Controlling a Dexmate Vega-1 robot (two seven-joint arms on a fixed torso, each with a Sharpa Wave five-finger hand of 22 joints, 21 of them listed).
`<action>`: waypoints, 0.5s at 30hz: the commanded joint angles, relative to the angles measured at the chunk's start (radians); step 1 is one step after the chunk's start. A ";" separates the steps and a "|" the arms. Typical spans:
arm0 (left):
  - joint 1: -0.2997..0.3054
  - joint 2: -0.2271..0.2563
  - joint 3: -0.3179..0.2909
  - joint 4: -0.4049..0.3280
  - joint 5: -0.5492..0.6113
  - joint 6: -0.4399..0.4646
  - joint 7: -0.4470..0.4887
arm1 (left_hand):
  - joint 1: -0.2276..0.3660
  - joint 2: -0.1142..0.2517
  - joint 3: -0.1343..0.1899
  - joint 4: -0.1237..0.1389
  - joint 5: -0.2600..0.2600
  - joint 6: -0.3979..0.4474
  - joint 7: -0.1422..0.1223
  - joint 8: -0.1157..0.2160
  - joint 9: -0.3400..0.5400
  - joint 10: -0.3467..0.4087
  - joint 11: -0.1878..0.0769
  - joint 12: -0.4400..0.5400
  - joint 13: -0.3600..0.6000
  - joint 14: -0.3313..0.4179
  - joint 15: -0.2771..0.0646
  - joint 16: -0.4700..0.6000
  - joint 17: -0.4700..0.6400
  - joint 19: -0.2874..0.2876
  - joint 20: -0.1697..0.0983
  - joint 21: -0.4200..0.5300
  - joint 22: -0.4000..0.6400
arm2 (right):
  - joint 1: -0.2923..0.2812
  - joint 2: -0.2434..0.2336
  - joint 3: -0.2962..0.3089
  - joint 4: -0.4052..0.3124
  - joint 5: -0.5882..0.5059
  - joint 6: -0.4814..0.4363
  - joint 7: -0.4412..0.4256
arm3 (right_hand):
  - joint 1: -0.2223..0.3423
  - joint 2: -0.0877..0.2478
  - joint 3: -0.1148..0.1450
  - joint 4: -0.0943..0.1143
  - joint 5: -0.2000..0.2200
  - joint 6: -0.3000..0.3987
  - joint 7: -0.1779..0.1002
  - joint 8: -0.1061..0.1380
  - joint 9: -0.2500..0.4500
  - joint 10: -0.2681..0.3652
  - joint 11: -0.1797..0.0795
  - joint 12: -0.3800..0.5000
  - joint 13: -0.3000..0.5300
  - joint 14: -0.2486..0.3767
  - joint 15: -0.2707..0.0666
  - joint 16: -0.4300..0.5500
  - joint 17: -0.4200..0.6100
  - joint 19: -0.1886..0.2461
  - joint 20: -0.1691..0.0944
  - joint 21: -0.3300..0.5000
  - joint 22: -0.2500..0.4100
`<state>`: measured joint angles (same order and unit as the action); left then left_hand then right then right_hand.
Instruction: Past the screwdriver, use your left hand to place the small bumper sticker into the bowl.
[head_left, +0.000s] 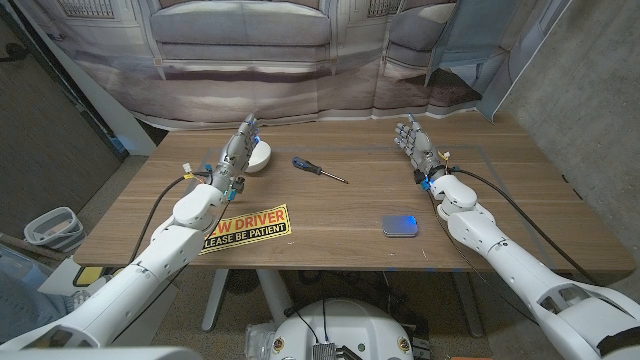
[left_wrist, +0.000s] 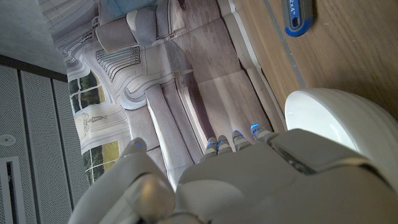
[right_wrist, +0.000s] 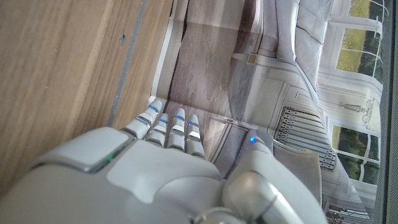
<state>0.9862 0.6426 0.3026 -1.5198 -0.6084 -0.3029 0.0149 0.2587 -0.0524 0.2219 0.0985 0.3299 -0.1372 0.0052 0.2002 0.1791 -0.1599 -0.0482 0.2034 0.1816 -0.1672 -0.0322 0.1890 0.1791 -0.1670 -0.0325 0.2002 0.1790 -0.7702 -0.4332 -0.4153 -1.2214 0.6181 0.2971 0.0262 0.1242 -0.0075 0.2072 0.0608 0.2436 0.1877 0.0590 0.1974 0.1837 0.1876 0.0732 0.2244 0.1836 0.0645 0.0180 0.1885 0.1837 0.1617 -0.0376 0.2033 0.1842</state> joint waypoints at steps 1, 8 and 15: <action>0.018 0.015 -0.003 -0.022 0.018 -0.013 0.007 | 0.013 0.003 0.002 -0.005 0.008 0.007 0.002 0.003 0.005 0.006 -0.002 0.005 0.003 -0.055 0.003 0.004 0.002 -0.113 -0.074 0.007 0.003 | -0.015 -0.007 0.002 -0.020 -0.001 0.004 -0.005 | 0.010 0.005 0.002 -0.007 0.001 0.011 0.001 0.003 0.003 0.009 -0.003 0.003 0.004 0.009 0.000 0.003 0.003 0.004 -0.013 0.001 0.001; 0.030 0.013 -0.004 -0.022 0.022 -0.034 0.007 | 0.015 0.004 0.001 -0.006 0.007 0.008 0.002 0.002 0.005 0.007 -0.001 0.005 0.003 -0.056 0.004 0.003 0.002 -0.113 -0.074 0.007 0.003 | -0.018 -0.005 0.002 -0.024 -0.008 0.015 -0.013 | 0.010 0.005 0.001 -0.007 0.001 0.010 0.001 0.002 0.003 0.008 -0.001 0.001 0.004 0.010 0.000 0.003 0.003 0.005 -0.015 0.001 0.001; 0.047 0.014 -0.004 -0.032 0.029 -0.052 0.009 | 0.018 0.006 0.000 -0.007 0.007 0.009 0.002 0.002 0.005 0.009 -0.005 0.005 0.003 -0.055 0.004 0.002 0.002 -0.114 -0.068 0.006 0.003 | -0.012 -0.003 0.003 -0.016 -0.006 0.009 -0.016 | 0.011 0.007 0.001 -0.008 0.000 0.012 0.000 0.003 0.003 0.007 0.000 0.001 0.004 0.009 0.001 0.002 0.003 0.005 -0.015 0.001 0.001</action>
<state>1.0110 0.6551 0.3000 -1.5408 -0.5886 -0.3276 0.0217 0.2652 -0.0458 0.2194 0.0961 0.3299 -0.1319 0.0106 0.2002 0.1790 -0.1544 -0.0536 0.2034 0.1815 -0.1672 -0.0322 0.1890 0.1791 -0.1670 -0.0325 0.2002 0.1790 -0.7845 -0.4375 -0.4139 -1.2409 0.6140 0.3032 0.0157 0.1282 -0.0035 0.2072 0.0609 0.2436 0.1876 0.0590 0.1974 0.1837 0.1876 0.0732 0.2244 0.1836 0.0645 0.0180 0.1885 0.1837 0.1617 -0.0376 0.2033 0.1841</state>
